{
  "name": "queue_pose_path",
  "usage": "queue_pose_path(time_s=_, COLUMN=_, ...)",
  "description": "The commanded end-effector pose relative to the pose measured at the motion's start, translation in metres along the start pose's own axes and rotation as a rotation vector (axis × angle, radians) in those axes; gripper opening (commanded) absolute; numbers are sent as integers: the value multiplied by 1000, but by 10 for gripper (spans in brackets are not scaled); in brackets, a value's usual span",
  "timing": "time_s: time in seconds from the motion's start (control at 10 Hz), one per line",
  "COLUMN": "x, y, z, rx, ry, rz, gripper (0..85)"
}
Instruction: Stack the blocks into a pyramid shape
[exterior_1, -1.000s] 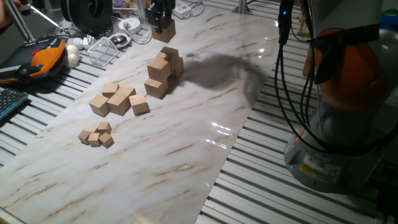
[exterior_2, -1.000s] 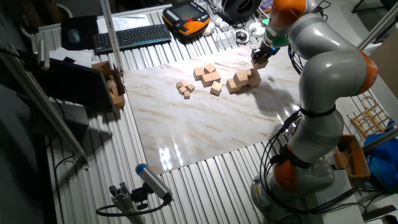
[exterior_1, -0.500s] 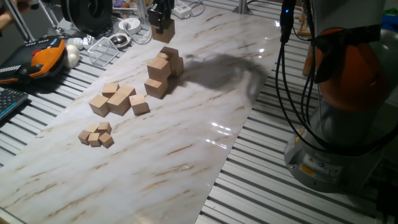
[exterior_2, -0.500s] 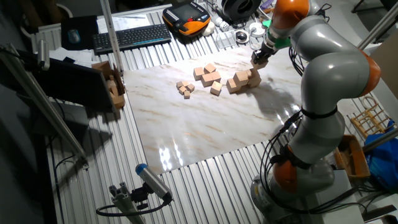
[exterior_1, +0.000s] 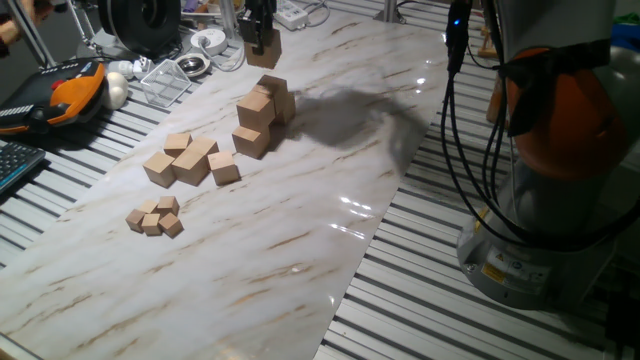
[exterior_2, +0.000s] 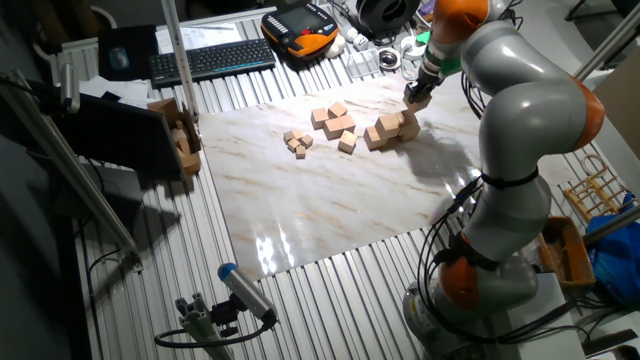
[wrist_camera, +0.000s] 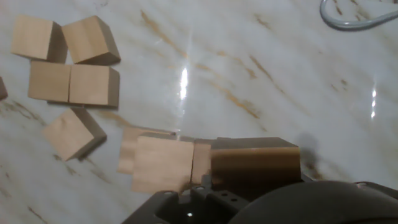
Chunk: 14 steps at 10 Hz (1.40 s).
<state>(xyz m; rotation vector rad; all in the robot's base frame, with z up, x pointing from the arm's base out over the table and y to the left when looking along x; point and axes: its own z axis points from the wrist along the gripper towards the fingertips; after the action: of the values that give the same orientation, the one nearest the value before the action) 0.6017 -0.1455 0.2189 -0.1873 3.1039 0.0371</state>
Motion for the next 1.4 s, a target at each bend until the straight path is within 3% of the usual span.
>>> queue_pose_path(time_s=0.0, x=1, y=4, z=1, rx=-7, ry=0, rz=16, gripper=0)
queue_pose_path(time_s=0.2, x=11, y=19, z=9, rx=-16, ry=-13, rz=37, gripper=0)
queue_pose_path(time_s=0.3, x=10, y=21, z=10, rx=-20, ry=-15, rz=31, gripper=0)
queue_pose_path(time_s=0.6, x=8, y=34, z=13, rx=9, ry=-18, rz=14, gripper=0)
queue_pose_path(time_s=0.9, x=7, y=34, z=22, rx=-21, ry=-22, rz=22, gripper=0)
queue_pose_path(time_s=1.3, x=8, y=39, z=34, rx=-8, ry=-18, rz=38, gripper=0)
